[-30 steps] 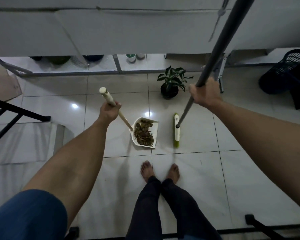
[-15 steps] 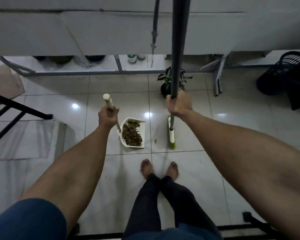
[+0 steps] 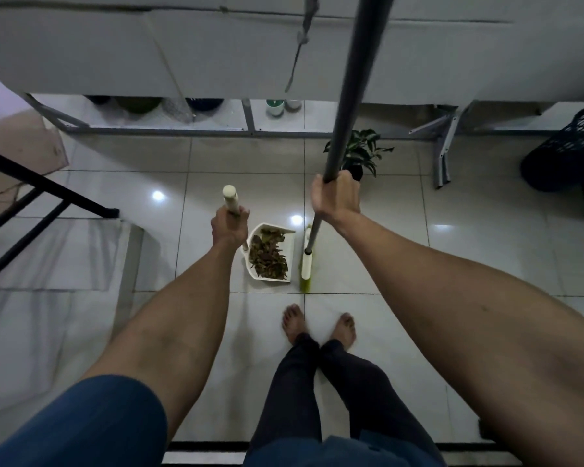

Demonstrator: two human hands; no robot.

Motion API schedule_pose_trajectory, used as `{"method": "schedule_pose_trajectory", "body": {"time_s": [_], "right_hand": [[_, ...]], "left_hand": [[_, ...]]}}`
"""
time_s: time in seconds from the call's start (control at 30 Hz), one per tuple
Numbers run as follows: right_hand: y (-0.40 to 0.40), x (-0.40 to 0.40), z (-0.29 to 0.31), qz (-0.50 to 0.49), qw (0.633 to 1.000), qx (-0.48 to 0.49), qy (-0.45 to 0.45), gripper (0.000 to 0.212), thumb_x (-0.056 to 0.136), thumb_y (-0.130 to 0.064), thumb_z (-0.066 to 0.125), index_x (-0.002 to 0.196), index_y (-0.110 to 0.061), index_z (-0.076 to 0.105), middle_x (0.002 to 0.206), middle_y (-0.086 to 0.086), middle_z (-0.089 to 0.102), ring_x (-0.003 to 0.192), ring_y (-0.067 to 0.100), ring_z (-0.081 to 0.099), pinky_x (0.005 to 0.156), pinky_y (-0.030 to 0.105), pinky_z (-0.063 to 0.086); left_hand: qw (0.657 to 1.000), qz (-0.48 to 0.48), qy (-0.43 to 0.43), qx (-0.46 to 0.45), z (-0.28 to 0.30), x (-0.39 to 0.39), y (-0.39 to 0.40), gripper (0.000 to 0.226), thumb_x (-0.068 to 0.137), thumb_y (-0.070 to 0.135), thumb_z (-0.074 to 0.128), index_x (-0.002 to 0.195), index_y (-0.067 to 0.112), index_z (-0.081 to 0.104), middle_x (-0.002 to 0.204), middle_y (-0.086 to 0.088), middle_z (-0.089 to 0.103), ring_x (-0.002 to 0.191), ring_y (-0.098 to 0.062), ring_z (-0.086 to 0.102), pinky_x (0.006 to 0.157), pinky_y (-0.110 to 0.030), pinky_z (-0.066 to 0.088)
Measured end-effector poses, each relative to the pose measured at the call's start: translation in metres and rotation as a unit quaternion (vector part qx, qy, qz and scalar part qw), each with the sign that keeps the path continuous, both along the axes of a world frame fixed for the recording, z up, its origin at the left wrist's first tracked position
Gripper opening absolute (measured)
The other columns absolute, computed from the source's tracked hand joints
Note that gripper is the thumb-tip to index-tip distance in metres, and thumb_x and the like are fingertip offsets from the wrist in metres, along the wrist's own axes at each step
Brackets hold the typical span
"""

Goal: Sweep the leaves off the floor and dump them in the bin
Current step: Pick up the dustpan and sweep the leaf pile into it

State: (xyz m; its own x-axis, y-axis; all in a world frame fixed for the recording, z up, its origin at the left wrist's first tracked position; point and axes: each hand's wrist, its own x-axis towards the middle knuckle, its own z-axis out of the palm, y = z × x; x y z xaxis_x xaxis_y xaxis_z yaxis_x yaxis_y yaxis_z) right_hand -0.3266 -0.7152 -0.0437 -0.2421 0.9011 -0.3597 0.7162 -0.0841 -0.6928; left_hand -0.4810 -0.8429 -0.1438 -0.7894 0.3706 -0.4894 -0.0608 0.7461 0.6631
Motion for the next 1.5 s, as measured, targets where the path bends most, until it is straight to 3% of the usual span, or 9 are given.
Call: {"method": "schedule_pose_trajectory", "body": {"time_s": [0.33,0.4,0.57,0.77,0.93,1.03,1.2,1.4,1.5], "right_hand": [[0.046,0.001,0.049,-0.03,0.997,0.008,0.066,0.024,0.098,-0.025,0.058,0.099,-0.003,0.068,0.093,0.015,0.074,0.078,0.035,0.075,0.071,0.053,0.064],[0.051,0.007,0.052,-0.017,0.998,0.036,0.043,0.028,0.099,-0.028,0.058,0.1,-0.002,0.068,0.096,0.013,0.073,0.082,0.033,0.073,0.072,0.047,0.062],[0.043,0.026,0.028,0.01,0.993,0.116,-0.03,0.033,0.099,-0.025,0.059,0.067,-0.019,0.05,0.066,-0.007,0.048,0.057,0.01,0.047,0.039,0.011,0.033],[0.024,0.041,-0.007,0.004,0.992,0.101,-0.072,0.026,0.098,-0.031,0.057,0.09,-0.009,0.067,0.076,0.002,0.057,0.069,0.021,0.055,0.05,0.021,0.032],[0.017,0.027,-0.009,-0.005,0.995,0.071,-0.068,0.025,0.098,-0.032,0.057,0.084,-0.012,0.063,0.069,-0.001,0.055,0.061,0.018,0.052,0.044,0.018,0.027],[0.002,0.009,-0.01,0.0,0.997,0.065,-0.044,0.026,0.098,-0.03,0.059,0.076,-0.016,0.062,0.067,-0.002,0.06,0.067,0.023,0.064,0.049,0.021,0.045],[-0.019,-0.02,-0.011,-0.016,0.998,0.055,-0.04,0.033,0.097,-0.034,0.062,0.104,-0.003,0.074,0.1,0.015,0.075,0.091,0.032,0.072,0.078,0.038,0.062],[-0.028,-0.039,-0.004,-0.008,0.999,0.04,-0.014,0.032,0.099,-0.03,0.061,0.108,-0.001,0.071,0.088,0.008,0.068,0.085,0.029,0.07,0.059,0.028,0.052],[-0.028,-0.042,0.004,0.012,0.999,0.028,-0.026,0.039,0.1,-0.036,0.055,0.113,-0.001,0.068,0.112,0.02,0.07,0.101,0.035,0.067,0.083,0.041,0.059]], "left_hand": [[1.0,0.006,-0.016,0.003,0.004,-0.007,-0.013,0.024,0.092,0.027,0.066,0.109,0.01,0.071,0.114,-0.011,0.07,0.11,-0.027,0.063,0.084,-0.024,0.04],[1.0,0.001,-0.012,0.003,0.003,-0.007,-0.015,0.023,0.093,0.026,0.066,0.109,0.01,0.071,0.112,-0.011,0.07,0.107,-0.026,0.063,0.085,-0.025,0.04],[1.0,0.001,0.006,0.005,0.002,-0.012,-0.016,0.019,0.092,0.026,0.065,0.104,0.012,0.071,0.096,-0.004,0.067,0.092,-0.02,0.059,0.08,-0.026,0.039],[1.0,-0.017,0.023,0.006,0.01,-0.028,-0.022,0.02,0.092,0.028,0.064,0.104,0.013,0.071,0.098,-0.004,0.066,0.092,-0.017,0.056,0.081,-0.026,0.038],[1.0,-0.007,0.025,-0.005,0.011,-0.031,-0.035,0.021,0.092,0.027,0.063,0.104,0.011,0.071,0.105,-0.01,0.069,0.101,-0.024,0.061,0.091,-0.033,0.046],[1.0,-0.002,0.021,-0.009,0.01,-0.033,-0.043,0.018,0.092,0.028,0.063,0.1,0.014,0.07,0.101,-0.008,0.068,0.099,-0.023,0.06,0.089,-0.033,0.046],[1.0,0.014,0.008,-0.012,0.002,-0.032,-0.06,0.017,0.093,0.028,0.063,0.101,0.015,0.07,0.099,-0.006,0.068,0.093,-0.02,0.057,0.082,-0.028,0.04],[1.0,0.017,0.002,-0.014,0.001,-0.032,-0.062,0.019,0.093,0.028,0.063,0.102,0.014,0.071,0.104,-0.008,0.07,0.092,-0.02,0.058,0.081,-0.027,0.039],[1.0,0.008,0.002,-0.016,0.004,-0.031,-0.059,0.022,0.093,0.029,0.063,0.104,0.012,0.072,0.105,-0.009,0.071,0.102,-0.026,0.062,0.083,-0.027,0.04]]}}
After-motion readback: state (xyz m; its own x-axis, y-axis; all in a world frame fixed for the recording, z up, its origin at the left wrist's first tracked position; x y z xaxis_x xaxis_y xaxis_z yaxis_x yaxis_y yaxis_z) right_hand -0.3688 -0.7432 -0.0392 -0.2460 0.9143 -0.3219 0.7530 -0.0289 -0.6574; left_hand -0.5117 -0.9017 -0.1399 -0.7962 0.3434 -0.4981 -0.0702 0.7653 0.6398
